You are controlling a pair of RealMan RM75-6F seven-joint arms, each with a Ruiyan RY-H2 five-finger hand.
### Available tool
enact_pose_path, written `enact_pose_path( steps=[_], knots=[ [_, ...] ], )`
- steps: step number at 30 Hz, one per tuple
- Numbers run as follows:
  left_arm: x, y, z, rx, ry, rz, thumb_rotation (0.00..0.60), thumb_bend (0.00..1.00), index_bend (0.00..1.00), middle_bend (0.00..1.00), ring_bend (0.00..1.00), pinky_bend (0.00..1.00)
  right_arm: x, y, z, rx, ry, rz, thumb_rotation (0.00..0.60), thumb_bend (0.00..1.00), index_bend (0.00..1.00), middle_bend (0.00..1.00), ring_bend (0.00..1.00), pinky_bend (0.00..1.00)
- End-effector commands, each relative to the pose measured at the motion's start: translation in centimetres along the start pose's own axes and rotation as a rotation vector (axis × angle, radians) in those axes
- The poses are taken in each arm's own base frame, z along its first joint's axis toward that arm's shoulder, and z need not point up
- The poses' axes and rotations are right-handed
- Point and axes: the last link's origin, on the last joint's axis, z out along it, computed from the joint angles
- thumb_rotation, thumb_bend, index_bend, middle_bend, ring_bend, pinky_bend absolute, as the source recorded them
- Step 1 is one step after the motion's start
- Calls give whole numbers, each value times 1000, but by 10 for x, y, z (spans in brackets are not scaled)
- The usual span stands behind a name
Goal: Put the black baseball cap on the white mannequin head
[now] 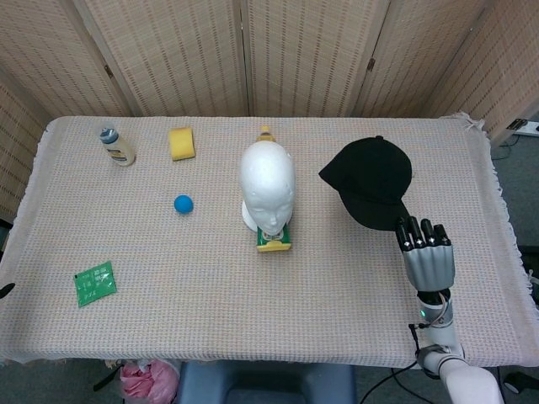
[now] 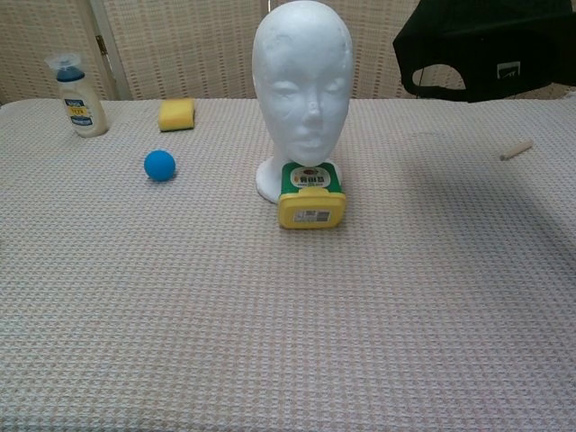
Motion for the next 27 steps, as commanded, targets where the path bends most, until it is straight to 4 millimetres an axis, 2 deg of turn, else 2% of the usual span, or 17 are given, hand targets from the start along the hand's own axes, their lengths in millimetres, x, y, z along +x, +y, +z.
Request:
enact_pose_path(
  steps=[1, 7, 19, 24, 27],
  knots=[
    [0, 0, 0, 1, -2, 1, 600, 128, 0, 0, 0, 123, 5, 1, 22, 2, 90, -23, 600, 623, 807, 680, 681, 881],
    [-2, 0, 1, 6, -10, 7, 600, 128, 0, 0, 0, 123, 12, -22, 60, 33, 186, -21, 600, 624, 808, 680, 681, 880],
    [1, -6, 3, 23, -15, -13, 600, 128, 0, 0, 0, 123, 19, -75, 139, 44, 216, -66, 600, 636, 807, 680, 681, 881],
    [1, -8, 4, 26, -20, -24, 600, 128, 0, 0, 0, 123, 22, -105, 160, 81, 222, -106, 600, 642, 808, 680, 681, 881],
    [3, -9, 4, 29, -20, -31, 600, 128, 0, 0, 0, 123, 25, -121, 164, 103, 220, -130, 600, 642, 807, 680, 681, 881]
  ],
)
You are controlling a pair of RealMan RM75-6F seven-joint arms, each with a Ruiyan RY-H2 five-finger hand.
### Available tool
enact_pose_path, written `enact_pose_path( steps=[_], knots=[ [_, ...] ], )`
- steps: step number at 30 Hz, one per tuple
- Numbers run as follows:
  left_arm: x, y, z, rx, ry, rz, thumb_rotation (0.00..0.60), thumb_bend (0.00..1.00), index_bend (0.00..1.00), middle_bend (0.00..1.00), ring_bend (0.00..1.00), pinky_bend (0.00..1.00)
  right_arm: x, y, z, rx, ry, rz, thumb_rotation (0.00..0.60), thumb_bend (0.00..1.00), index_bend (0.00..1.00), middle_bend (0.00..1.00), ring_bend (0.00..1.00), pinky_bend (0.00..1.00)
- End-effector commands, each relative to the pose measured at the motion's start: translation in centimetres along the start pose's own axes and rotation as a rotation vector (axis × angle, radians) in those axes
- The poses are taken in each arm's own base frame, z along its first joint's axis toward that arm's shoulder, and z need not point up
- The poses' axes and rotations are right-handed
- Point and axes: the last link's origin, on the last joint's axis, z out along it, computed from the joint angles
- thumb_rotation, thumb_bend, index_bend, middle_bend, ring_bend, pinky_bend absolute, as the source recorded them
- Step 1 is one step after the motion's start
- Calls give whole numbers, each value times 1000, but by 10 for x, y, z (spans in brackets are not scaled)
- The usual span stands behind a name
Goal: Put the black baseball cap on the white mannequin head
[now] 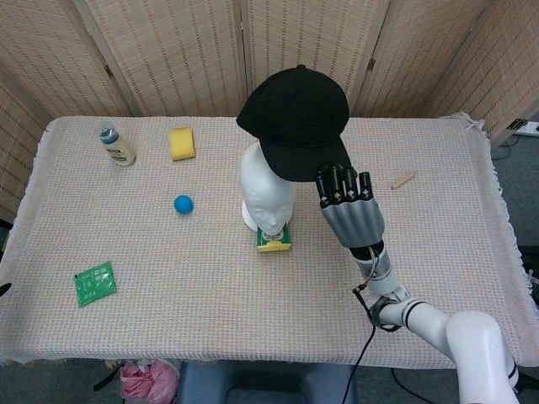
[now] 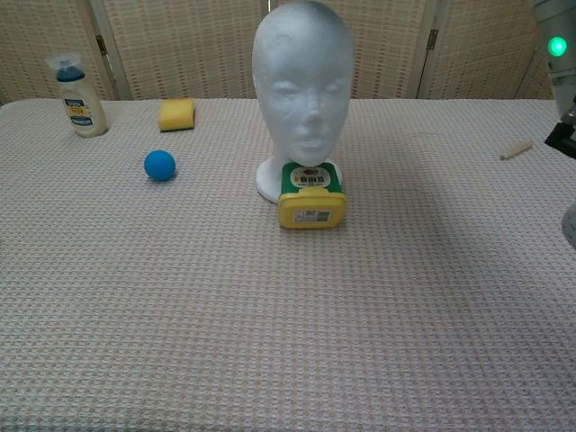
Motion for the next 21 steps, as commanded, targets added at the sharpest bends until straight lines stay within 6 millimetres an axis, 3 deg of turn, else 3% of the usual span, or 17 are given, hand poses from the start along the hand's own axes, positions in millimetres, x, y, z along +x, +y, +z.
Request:
enact_pose_path(
  steps=[1, 15, 21],
  knots=[
    [2, -2, 0, 2, -1, -6, 600, 128, 0, 0, 0, 123, 5, -21, 9, 34, 3, -26, 600, 642, 807, 679, 681, 880],
    [7, -2, -4, -14, 8, -33, 600, 127, 0, 0, 0, 123, 27, -64, -3, 102, -36, -98, 600, 654, 808, 677, 681, 881],
    [11, -5, -4, -15, 3, -58, 600, 128, 0, 0, 0, 123, 33, -82, -22, 132, -72, -116, 600, 654, 809, 677, 681, 881]
  ],
)
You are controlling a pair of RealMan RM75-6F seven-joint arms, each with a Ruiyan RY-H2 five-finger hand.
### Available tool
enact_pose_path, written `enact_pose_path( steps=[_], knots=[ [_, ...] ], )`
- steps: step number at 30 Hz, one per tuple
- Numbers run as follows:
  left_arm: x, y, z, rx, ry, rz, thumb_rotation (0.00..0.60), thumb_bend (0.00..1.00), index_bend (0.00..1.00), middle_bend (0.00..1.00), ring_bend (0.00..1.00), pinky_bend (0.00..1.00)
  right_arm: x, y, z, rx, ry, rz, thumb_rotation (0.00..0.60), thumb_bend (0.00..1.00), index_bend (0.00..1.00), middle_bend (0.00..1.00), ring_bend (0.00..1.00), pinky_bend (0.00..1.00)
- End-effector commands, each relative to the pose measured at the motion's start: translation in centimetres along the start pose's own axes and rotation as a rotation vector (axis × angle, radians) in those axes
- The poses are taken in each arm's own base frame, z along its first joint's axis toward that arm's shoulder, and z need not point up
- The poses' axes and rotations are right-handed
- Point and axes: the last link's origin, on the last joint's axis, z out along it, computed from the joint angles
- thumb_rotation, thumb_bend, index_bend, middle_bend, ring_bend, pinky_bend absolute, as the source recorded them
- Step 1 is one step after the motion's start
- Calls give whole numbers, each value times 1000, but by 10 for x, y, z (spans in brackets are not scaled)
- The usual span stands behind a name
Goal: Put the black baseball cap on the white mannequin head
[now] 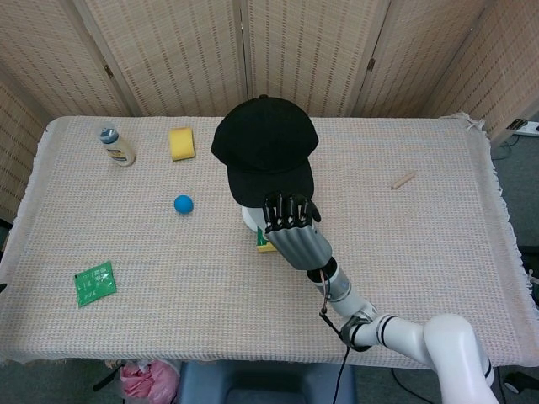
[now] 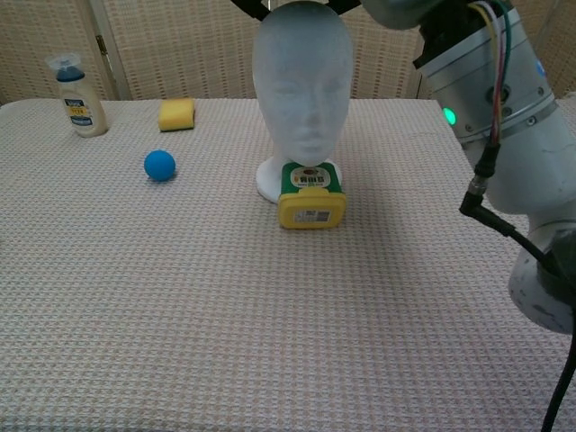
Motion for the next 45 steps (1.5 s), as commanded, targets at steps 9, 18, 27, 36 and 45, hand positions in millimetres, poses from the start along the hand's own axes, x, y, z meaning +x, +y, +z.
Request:
enact_pose_path(
  steps=[9, 18, 27, 36, 45],
  knots=[
    [1, -2, 2, -9, -15, -5, 600, 128, 0, 0, 0, 123, 6, -18, -27, 49, -39, -5, 600, 654, 812, 675, 681, 883],
    [1, -2, 2, -8, -14, -5, 600, 128, 0, 0, 0, 123, 2, -25, -44, 82, -73, 6, 600, 654, 812, 675, 681, 883],
    [2, -4, 1, -3, -14, -12, 600, 128, 0, 0, 0, 123, -1, -36, -59, 115, -105, 41, 600, 636, 811, 645, 681, 883],
    [-1, -3, 3, 3, -18, -1, 600, 128, 0, 0, 0, 123, -3, -29, -68, 94, -228, 72, 600, 326, 187, 244, 439, 688],
    [-1, -3, 2, 4, -16, 1, 600, 127, 0, 0, 0, 123, 13, -17, -78, 80, -261, 88, 600, 300, 55, 135, 361, 636]
  ],
)
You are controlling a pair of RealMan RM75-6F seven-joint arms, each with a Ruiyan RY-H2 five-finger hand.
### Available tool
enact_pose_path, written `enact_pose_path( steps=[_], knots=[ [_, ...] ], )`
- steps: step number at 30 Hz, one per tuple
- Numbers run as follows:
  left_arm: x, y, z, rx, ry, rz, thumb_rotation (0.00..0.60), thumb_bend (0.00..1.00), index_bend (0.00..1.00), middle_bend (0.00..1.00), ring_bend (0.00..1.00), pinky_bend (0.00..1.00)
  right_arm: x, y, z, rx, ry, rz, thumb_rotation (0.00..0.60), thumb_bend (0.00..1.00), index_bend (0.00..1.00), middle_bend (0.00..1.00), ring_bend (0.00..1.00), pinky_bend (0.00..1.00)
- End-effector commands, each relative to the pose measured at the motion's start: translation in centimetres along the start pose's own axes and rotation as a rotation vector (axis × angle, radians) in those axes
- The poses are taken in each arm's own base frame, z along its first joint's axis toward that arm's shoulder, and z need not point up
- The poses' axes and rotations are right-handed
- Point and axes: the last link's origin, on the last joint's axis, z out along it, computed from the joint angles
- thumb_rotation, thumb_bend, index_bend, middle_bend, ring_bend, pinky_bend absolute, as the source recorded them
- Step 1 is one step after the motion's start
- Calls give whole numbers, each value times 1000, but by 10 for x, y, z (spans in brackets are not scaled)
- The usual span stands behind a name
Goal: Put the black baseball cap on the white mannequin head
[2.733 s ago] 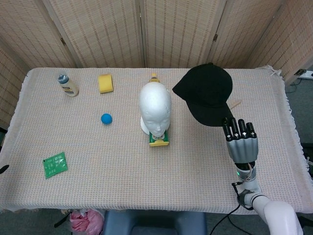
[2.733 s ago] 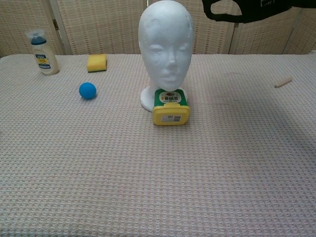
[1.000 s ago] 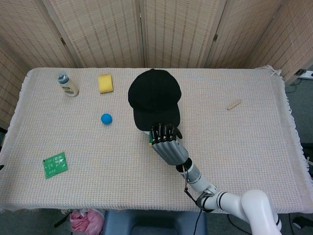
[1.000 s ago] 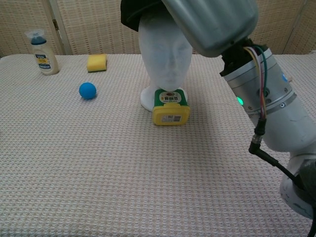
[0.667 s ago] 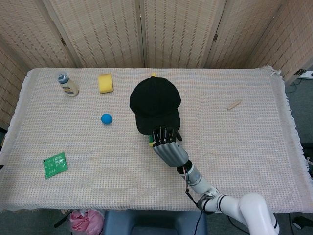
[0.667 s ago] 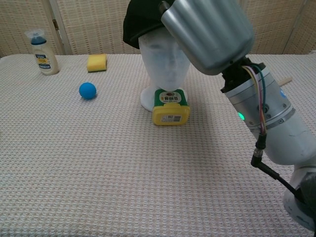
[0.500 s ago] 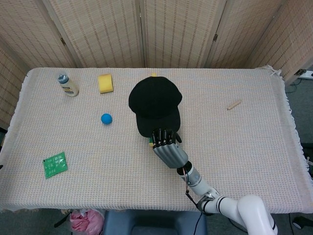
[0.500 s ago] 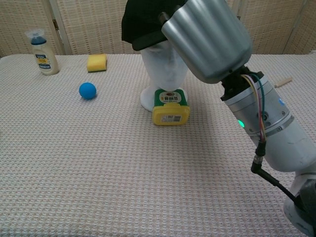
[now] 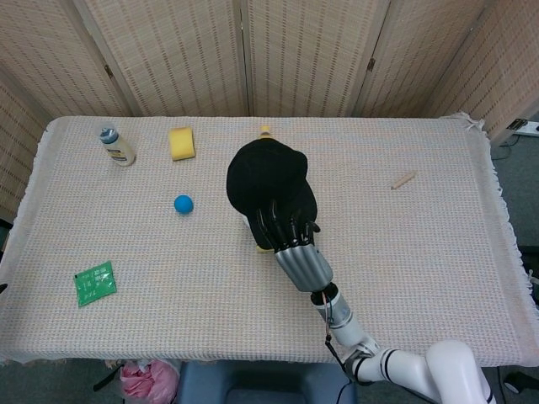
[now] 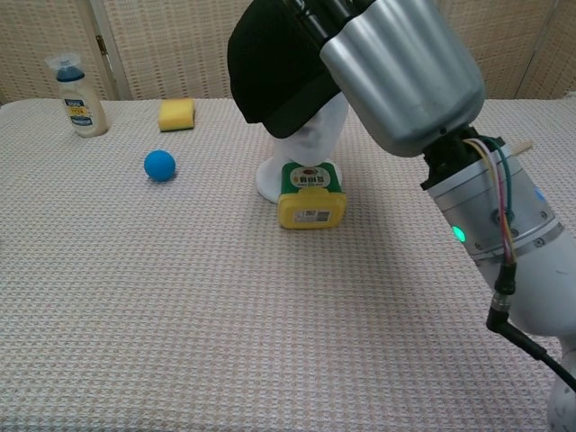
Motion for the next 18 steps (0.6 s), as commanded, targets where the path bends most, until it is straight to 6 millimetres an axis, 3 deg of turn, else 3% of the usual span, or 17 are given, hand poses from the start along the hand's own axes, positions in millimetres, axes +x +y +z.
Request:
enact_pose_path(
  steps=[1, 6, 11, 14, 18],
  knots=[
    [1, 0, 0, 0, 2, -3, 600, 128, 0, 0, 0, 123, 6, 10, -12, -2, -7, -3, 600, 300, 47, 129, 359, 635],
    [2, 0, -1, -3, 7, -6, 600, 128, 0, 0, 0, 123, 22, 38, -39, -51, 3, 73, 600, 297, 28, 114, 345, 629],
    [0, 3, -1, -12, 6, 1, 600, 128, 0, 0, 0, 123, 37, 84, -67, -183, -72, 230, 600, 296, 26, 111, 323, 619],
    [-4, 6, -1, -19, 2, 21, 600, 127, 0, 0, 0, 123, 34, 114, -81, -243, -200, 335, 600, 294, 26, 103, 278, 553],
    [-10, 14, -2, -33, 1, 56, 600, 128, 0, 0, 0, 123, 12, 155, -102, -303, -336, 519, 600, 273, 26, 94, 234, 509]
  ],
)
